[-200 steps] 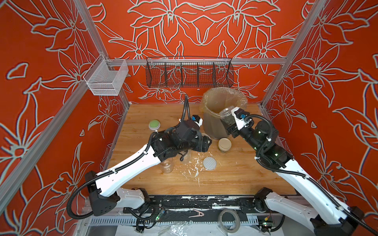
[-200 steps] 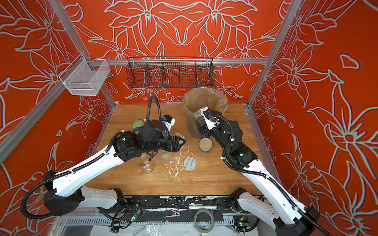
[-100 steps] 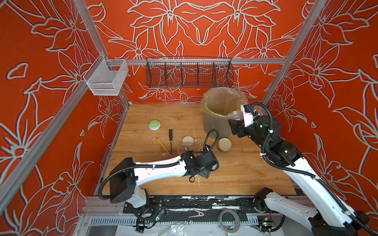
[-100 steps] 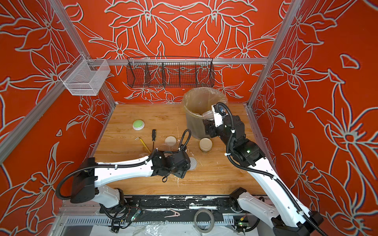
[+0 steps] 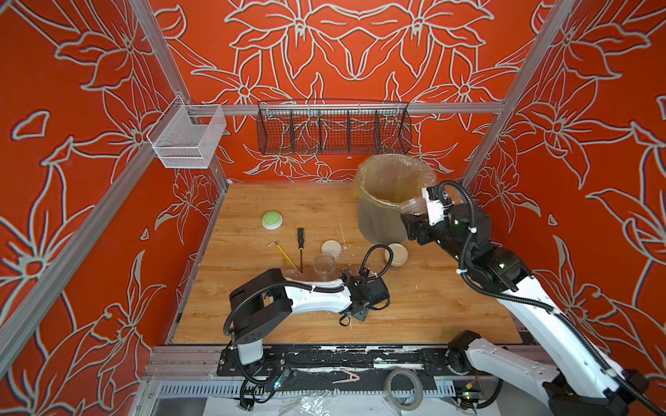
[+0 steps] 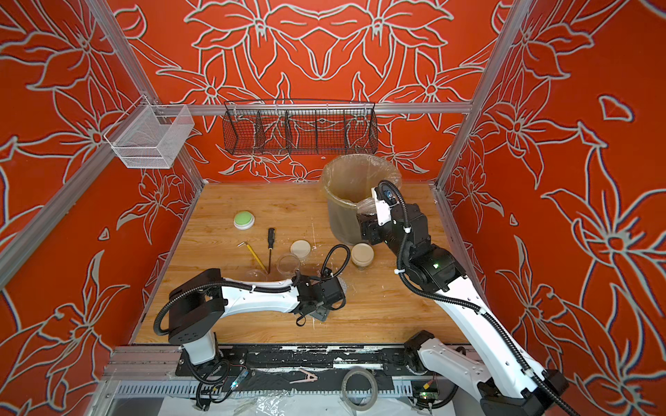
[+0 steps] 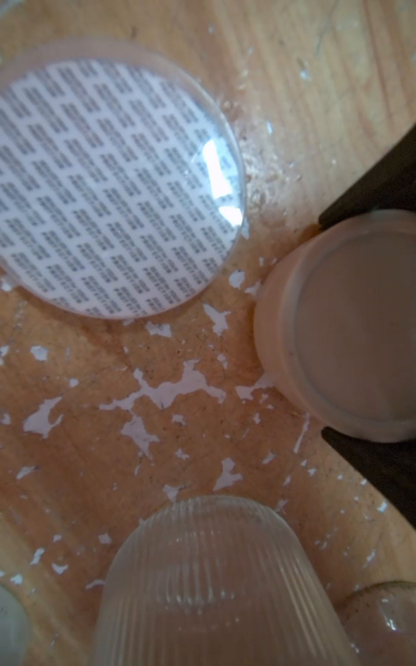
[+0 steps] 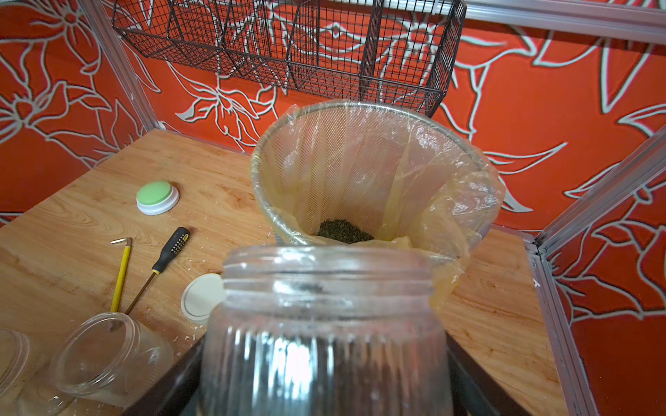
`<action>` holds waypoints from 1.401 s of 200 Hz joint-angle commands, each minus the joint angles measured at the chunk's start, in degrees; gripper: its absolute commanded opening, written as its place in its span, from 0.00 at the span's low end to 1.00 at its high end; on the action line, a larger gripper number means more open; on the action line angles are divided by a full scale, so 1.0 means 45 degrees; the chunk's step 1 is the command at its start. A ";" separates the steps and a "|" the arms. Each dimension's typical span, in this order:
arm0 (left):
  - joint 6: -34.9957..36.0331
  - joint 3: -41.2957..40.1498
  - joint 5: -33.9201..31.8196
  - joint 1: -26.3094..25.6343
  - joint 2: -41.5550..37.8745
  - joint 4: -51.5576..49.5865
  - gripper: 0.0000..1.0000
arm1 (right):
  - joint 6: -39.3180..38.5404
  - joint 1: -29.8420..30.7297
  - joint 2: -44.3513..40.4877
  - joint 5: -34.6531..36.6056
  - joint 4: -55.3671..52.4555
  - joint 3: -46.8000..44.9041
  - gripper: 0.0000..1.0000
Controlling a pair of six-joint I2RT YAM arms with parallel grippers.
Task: Empty moldy tea leaves from jars
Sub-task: Place the lid at the center of the board, then adjust the jar.
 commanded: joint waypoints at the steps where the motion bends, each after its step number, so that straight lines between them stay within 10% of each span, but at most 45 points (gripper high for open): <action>1: -0.0423 -0.0284 0.0059 -0.0025 0.0373 0.0103 0.59 | 0.0293 -0.0079 -0.0123 -0.0074 0.0391 0.0543 0.25; 50: -0.0194 -0.0294 0.0023 -0.0025 -0.1172 -0.0041 0.91 | 0.0299 -0.0077 -0.0103 -0.0176 0.0399 0.0617 0.25; 91: 0.0320 0.0142 0.0365 0.0162 -0.3729 -0.0249 0.97 | 0.0242 -0.0077 -0.0219 -0.0513 0.0413 0.0593 0.25; 155: 0.1098 0.0941 0.5623 0.3813 -0.8202 0.1209 1.00 | -0.1360 -0.0062 -0.0727 -0.4691 0.2282 -0.0760 0.24; 203: 0.1437 0.3593 0.8559 0.4892 -0.7904 0.1797 0.98 | -0.1864 0.0181 -0.0552 -0.8893 0.3329 -0.1123 0.25; 280: 0.1261 0.5012 0.9771 0.5488 -0.6378 0.3033 0.98 | -0.1081 0.0471 -0.0298 -0.9607 0.5417 -0.1477 0.24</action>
